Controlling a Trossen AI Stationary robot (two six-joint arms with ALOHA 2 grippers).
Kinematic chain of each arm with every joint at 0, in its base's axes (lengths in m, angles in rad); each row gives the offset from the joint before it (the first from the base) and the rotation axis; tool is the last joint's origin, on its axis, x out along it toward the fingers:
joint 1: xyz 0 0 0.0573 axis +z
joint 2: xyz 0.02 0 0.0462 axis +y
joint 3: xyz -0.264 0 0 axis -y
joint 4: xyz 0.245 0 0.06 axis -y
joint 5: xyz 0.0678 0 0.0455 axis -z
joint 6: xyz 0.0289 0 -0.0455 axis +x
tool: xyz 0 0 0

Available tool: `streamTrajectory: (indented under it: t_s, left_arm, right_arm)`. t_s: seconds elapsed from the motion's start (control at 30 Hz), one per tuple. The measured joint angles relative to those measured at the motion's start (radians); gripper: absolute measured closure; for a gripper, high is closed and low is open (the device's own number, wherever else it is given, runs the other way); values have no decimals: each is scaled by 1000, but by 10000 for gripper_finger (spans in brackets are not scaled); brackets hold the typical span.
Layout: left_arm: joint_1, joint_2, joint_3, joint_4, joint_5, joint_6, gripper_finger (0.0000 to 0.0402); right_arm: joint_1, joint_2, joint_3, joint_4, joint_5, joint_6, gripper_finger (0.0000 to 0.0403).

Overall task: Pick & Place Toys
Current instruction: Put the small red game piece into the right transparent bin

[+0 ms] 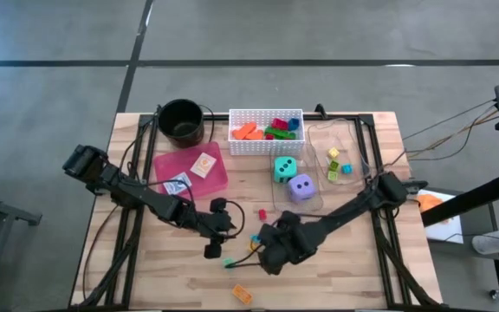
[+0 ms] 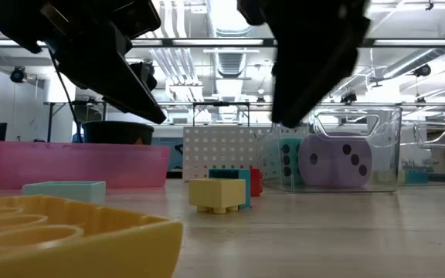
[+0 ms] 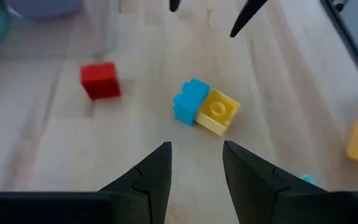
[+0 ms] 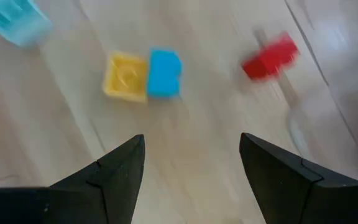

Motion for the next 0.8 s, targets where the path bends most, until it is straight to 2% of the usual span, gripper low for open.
streamTrajectory:
  t_s: [0.13, 0.3, 0.47, 0.57, 0.7, 0.8]
  left_arm:
    - [0, 5, 0, 57, -22, 188, 253]
    - [8, 58, 6, 167, -22, 420, 253]
    - [69, 112, 66, 167, -7, 447, 251]
    - [123, 146, 104, 165, 42, 491, 251]
    - [206, 193, 146, 147, 208, 498, 251]
    - [245, 241, 173, 116, 262, 554, 251]
  right_arm:
    - [29, 32, 45, -113, 13, 47, 140]
    - [82, -22, -7, -121, 61, 47, 140]
    - [136, -112, -103, -66, 129, 71, 140]
    - [148, -166, -188, 32, 161, 71, 140]
    - [148, -234, -296, 147, 146, 95, 140]
    - [148, -275, -368, 219, 145, 99, 140]
